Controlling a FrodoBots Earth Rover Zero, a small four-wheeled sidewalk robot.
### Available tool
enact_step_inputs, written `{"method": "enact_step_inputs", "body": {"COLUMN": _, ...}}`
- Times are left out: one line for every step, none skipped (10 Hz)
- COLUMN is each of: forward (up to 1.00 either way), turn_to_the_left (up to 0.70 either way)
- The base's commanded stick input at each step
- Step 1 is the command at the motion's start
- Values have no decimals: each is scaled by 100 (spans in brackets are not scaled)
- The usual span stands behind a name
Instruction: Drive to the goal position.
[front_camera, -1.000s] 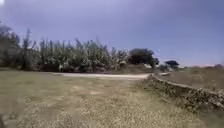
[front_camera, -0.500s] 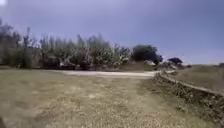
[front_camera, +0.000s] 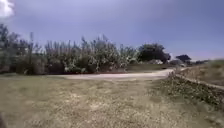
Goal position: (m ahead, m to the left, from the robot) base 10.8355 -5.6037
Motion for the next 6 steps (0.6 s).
{"method": "enact_step_inputs", "body": {"forward": 70, "turn_to_the_left": 0}}
{"method": "enact_step_inputs", "body": {"forward": 70, "turn_to_the_left": 0}}
{"method": "enact_step_inputs", "body": {"forward": 70, "turn_to_the_left": 0}}
{"method": "enact_step_inputs", "body": {"forward": 70, "turn_to_the_left": 11}}
{"method": "enact_step_inputs", "body": {"forward": 70, "turn_to_the_left": 27}}
{"method": "enact_step_inputs", "body": {"forward": 70, "turn_to_the_left": 8}}
